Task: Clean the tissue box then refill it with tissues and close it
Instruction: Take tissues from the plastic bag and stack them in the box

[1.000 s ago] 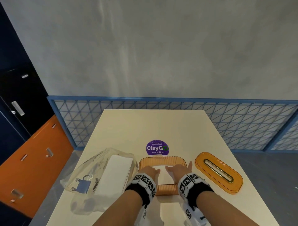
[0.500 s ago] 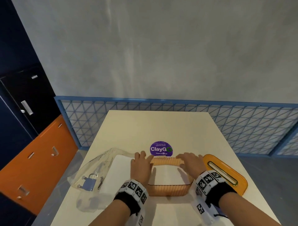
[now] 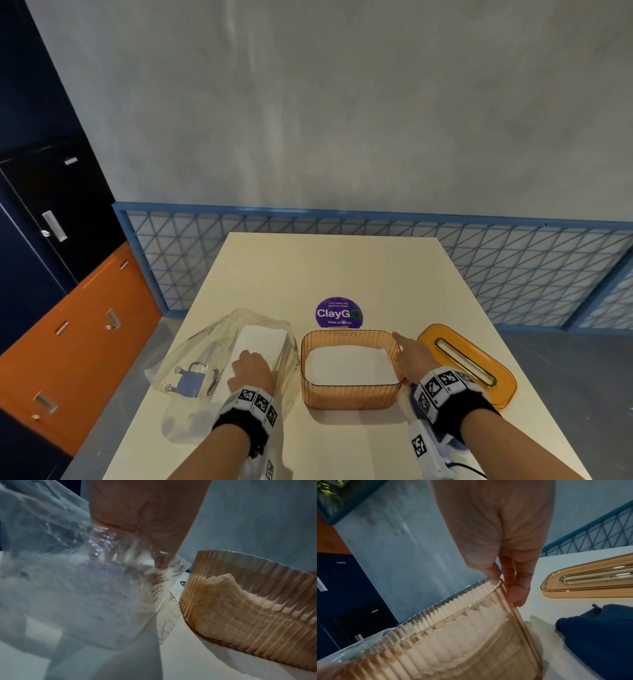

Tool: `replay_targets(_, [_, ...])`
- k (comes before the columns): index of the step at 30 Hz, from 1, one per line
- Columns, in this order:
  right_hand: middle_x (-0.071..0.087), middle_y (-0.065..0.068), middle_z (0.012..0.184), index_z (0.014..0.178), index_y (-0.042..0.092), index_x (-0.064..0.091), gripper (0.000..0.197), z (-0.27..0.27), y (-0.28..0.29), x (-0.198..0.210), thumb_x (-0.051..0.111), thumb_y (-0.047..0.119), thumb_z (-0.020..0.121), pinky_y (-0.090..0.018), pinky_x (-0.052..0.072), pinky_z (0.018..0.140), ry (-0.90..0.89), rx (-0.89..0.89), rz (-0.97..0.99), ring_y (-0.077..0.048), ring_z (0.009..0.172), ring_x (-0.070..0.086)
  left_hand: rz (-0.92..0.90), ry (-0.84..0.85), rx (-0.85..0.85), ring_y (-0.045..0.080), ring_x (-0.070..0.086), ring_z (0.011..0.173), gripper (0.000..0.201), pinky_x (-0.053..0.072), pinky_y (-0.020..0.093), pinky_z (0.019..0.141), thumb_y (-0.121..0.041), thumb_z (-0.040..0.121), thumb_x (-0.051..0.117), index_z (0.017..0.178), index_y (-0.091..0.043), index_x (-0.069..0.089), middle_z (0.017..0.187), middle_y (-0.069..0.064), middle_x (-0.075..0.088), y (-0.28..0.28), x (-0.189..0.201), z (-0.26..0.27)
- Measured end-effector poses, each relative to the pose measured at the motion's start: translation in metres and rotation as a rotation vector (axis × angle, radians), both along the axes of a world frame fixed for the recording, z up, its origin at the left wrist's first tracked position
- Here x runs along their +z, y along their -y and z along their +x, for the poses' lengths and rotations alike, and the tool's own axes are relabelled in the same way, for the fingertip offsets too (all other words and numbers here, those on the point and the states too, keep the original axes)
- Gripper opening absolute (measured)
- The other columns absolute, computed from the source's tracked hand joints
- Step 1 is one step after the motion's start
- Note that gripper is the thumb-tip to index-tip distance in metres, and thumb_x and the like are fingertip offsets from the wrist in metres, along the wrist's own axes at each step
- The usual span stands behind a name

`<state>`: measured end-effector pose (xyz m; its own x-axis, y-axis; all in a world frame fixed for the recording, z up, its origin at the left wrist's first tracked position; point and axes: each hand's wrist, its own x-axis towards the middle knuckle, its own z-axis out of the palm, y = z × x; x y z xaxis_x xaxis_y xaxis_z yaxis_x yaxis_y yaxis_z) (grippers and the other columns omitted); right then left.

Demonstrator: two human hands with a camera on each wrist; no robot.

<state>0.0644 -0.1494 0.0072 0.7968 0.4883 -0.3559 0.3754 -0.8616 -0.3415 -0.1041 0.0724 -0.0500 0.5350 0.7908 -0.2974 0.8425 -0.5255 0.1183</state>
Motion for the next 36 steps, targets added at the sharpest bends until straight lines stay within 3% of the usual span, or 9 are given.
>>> replay_targets(5, [0.051, -0.014, 0.137, 0.15, 0.016, 0.014, 0.056, -0.002, 0.001, -0.002, 0.033, 0.007, 0.098, -0.027, 0.042, 0.099, 0.022, -0.009, 0.005, -0.026, 0.122, 0.053, -0.015, -0.024, 0.004, 0.021, 0.036, 0.13, 0.032, 0.041, 0.04, 0.102, -0.021, 0.099, 0.036, 0.13, -0.017, 0.041, 0.138, 0.004, 0.035, -0.001, 0.0, 0.001])
replay_targets(11, [0.05, -0.014, 0.138, 0.15, 0.015, 0.014, 0.057, -0.004, -0.002, -0.002, 0.033, 0.006, 0.098, -0.027, 0.041, 0.101, 0.032, -0.022, -0.012, -0.026, 0.125, 0.051, 0.001, -0.046, -0.042, 0.027, 0.044, 0.122, 0.048, 0.049, 0.039, 0.093, -0.023, 0.092, 0.046, 0.137, -0.017, 0.029, 0.134, 0.009, 0.04, -0.003, -0.002, 0.004])
replay_targets(18, [0.058, -0.014, 0.128, 0.151, 0.016, 0.014, 0.059, 0.0, -0.003, -0.007, 0.036, 0.006, 0.097, -0.027, 0.045, 0.093, 0.062, 0.022, -0.08, -0.025, 0.117, 0.056, 0.037, -0.141, -0.068, 0.035, 0.043, 0.125, 0.061, 0.045, 0.045, 0.1, -0.015, 0.09, 0.052, 0.142, -0.01, 0.02, 0.139, 0.016, 0.036, 0.003, 0.008, 0.013])
replay_targets(21, [0.056, -0.014, 0.131, 0.151, 0.016, 0.012, 0.059, 0.0, -0.004, -0.005, 0.035, 0.005, 0.097, -0.027, 0.044, 0.095, 0.041, 0.03, -0.072, -0.025, 0.12, 0.054, 0.033, -0.07, -0.076, 0.031, 0.049, 0.123, 0.046, 0.046, 0.043, 0.101, -0.011, 0.092, 0.047, 0.136, -0.011, 0.031, 0.135, 0.012, 0.042, -0.003, 0.011, 0.01])
replay_targets(24, [0.044, -0.013, 0.144, 0.151, 0.015, 0.011, 0.056, 0.001, -0.003, 0.006, 0.033, 0.01, 0.1, -0.027, 0.037, 0.104, -0.023, 0.049, -0.087, -0.026, 0.131, 0.044, 0.084, 0.022, -0.132, 0.022, 0.054, 0.12, 0.035, 0.046, 0.031, 0.098, -0.011, 0.097, 0.039, 0.131, -0.011, 0.037, 0.132, 0.007, 0.05, -0.01, 0.029, 0.0])
replay_targets(28, [0.047, -0.013, 0.139, 0.147, 0.019, 0.028, 0.047, -0.001, -0.014, 0.03, 0.035, 0.028, 0.101, -0.033, 0.035, 0.106, 0.093, 0.074, 0.136, -0.027, 0.128, 0.044, 0.187, 0.198, -0.113, 0.026, 0.062, 0.108, 0.03, 0.049, 0.034, 0.082, -0.006, 0.096, 0.036, 0.124, -0.009, 0.046, 0.119, 0.008, 0.061, -0.008, 0.069, -0.012])
replay_targets(30, [0.059, -0.01, 0.125, 0.138, 0.015, 0.045, 0.044, -0.011, -0.03, 0.048, 0.035, 0.036, 0.1, -0.037, 0.043, 0.095, -0.043, 0.053, 0.371, -0.023, 0.11, 0.055, 0.26, 0.368, -0.132, 0.031, 0.064, 0.096, 0.026, 0.042, 0.034, 0.066, -0.005, 0.094, 0.037, 0.115, -0.01, 0.05, 0.107, 0.008, 0.064, 0.002, 0.086, -0.015])
replay_targets(33, [0.068, -0.013, 0.1, 0.119, 0.011, 0.052, 0.053, -0.033, -0.057, 0.072, 0.031, 0.054, 0.096, -0.034, 0.054, 0.067, -0.624, -0.121, 0.65, -0.025, 0.078, 0.065, 0.332, 0.633, -0.264, 0.03, 0.066, 0.082, 0.032, 0.04, 0.031, 0.055, 0.0, 0.086, 0.045, 0.112, -0.014, 0.058, 0.098, 0.006, 0.067, 0.024, 0.104, -0.015])
replay_targets(36, [0.067, -0.022, 0.107, 0.12, 0.004, 0.057, 0.064, -0.04, -0.067, 0.086, 0.037, 0.058, 0.093, -0.034, 0.059, 0.066, -0.997, -0.151, 0.761, -0.036, 0.089, 0.067, 0.386, 0.797, -0.591, 0.02, 0.069, 0.07, 0.038, 0.052, 0.024, 0.048, -0.008, 0.07, 0.043, 0.099, -0.02, 0.064, 0.085, 0.0, 0.072, 0.043, 0.107, -0.013])
